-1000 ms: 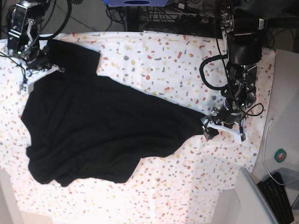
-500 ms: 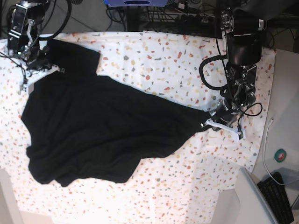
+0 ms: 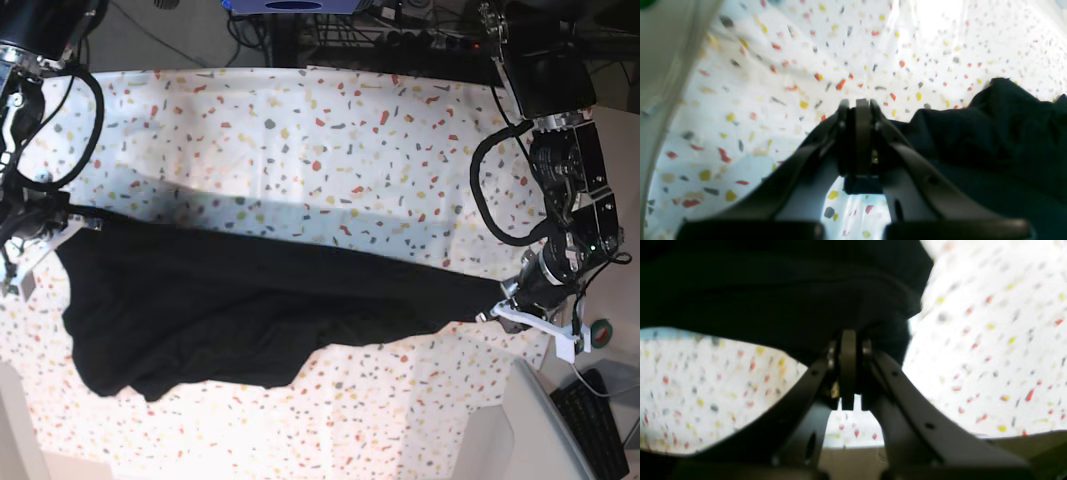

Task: Layout the t-shirt on the table in an organized manner, then fold the t-shirt properly
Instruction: 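Lift the shirt with both grippers and lay it down flattened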

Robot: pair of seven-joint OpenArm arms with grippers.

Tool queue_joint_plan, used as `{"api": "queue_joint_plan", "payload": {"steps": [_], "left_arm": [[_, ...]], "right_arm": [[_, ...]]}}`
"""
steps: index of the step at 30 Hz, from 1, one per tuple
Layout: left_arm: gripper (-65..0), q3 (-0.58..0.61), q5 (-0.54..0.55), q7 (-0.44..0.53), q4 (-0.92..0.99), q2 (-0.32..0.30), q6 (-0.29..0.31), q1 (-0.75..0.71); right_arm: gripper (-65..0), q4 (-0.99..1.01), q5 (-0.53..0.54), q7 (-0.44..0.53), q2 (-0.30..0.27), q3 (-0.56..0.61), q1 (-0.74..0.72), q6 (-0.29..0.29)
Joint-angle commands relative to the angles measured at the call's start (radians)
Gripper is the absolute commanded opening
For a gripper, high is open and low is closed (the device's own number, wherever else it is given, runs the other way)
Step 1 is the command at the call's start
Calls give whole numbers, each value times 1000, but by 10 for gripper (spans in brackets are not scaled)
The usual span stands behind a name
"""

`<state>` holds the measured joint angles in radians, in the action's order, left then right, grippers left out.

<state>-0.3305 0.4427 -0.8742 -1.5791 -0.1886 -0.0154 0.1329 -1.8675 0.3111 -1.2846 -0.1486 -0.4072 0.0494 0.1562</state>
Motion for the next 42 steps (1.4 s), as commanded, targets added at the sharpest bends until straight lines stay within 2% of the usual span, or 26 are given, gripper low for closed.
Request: {"api": "queue_joint_plan", "payload": {"steps": [1,8,11,14,20,23,26,30,36,39,42], "left_arm": [[-650,-3,1,5,-24,-10,2,-11],[-650,3,1,11,-27,-39,2,-121],[-650,9,1,10,-25,-36,2,-95],[-650,28,1,5,-8,-33,1,-32],[-650,156,1,5,75,-25,-2,161],[-650,179,1,5,131,-4,-2,274],[-650,202,1,8,222,14,-2,411],[-650,275,1,43,378,14,-2,620],[-650,383,8,230,655,19,-2,931],[-650,391,9,269,733,34,-2,1045],[-650,390,11,266,724,36,-2,1080]], "right_arm": [[-650,-27,-3,9,-16,-6,8,0],[-650,-13,-8,24,-19,-6,70,0],[-650,44,-8,49,-58,3,19,0],[-650,118,-8,50,-72,3,-66,0],[-650,179,-8,32,-141,3,-231,0],[-650,179,-8,-2,-170,3,-323,0],[-650,219,-7,9,-210,29,-437,0],[-650,400,-8,115,-282,170,-636,0],[-650,699,-8,329,-354,308,-968,0],[-650,748,-8,369,-383,347,-1098,0],[-650,747,-8,349,-391,374,-1183,0]]}}
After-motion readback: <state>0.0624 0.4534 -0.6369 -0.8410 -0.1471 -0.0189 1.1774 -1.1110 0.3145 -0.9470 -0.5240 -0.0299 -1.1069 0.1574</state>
